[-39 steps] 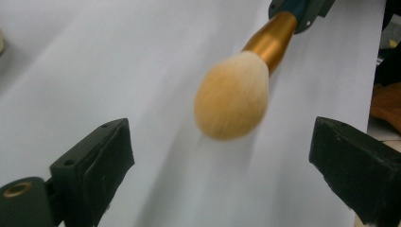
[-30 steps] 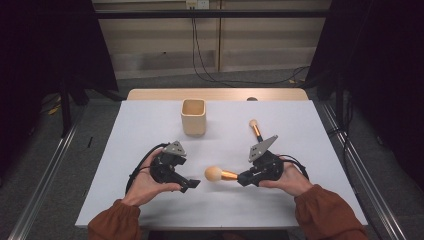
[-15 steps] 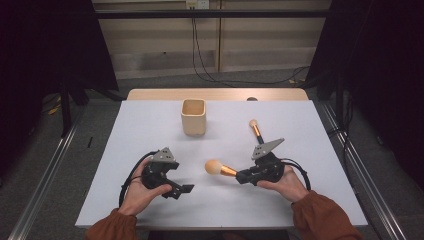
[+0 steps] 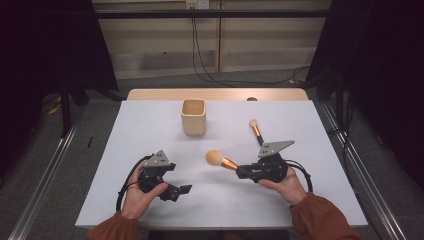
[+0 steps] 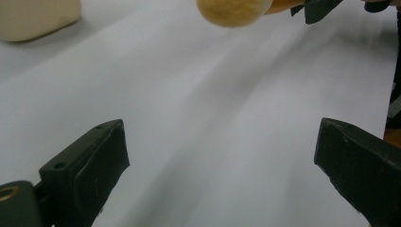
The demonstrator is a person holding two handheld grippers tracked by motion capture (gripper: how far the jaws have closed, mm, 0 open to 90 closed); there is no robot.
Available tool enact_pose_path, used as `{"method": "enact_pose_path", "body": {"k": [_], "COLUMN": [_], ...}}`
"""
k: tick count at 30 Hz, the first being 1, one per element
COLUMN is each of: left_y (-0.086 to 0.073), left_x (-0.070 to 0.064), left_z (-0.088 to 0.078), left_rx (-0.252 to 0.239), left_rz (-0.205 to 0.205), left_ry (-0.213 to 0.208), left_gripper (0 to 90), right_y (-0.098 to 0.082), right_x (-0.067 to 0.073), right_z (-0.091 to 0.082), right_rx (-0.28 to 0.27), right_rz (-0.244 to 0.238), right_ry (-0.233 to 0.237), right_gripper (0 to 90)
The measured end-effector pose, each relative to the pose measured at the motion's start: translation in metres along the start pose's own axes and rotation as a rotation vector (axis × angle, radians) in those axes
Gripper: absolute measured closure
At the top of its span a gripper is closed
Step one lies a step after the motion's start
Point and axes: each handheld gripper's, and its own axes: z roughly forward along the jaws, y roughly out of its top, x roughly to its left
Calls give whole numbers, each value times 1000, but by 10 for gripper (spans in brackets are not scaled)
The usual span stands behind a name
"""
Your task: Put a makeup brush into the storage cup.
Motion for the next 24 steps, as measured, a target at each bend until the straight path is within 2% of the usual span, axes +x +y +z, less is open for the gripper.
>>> {"method": "enact_pose_path", "body": {"k": [4, 11, 16, 19, 20, 24], "left_y": [-1, -1, -2, -3, -3, -3], "left_x": [0, 0, -1, -1, -1, -2], "left_z": [1, 0, 1, 1, 1, -1], "left_rx": [-8, -32, -36, -45, -48, -65], "left_rz": [6, 14, 29, 23, 33, 25], "left_ry": [9, 25, 59, 61, 66, 60], "left_gripper": [35, 35, 36, 36, 36, 48], "right_y": [-1, -1, -2, -3, -3, -3], "right_x": [1, 7, 9, 9, 10, 10], "right_z": [-1, -1, -1, -2, -2, -5], "right_rx": [-38, -110, -159, -181, -191, -246], "right_rz": [0, -30, -40, -51, -55, -63], "right_ry": [14, 32, 49, 45, 47, 48], "right_gripper": [752, 752, 752, 752, 752, 752]}}
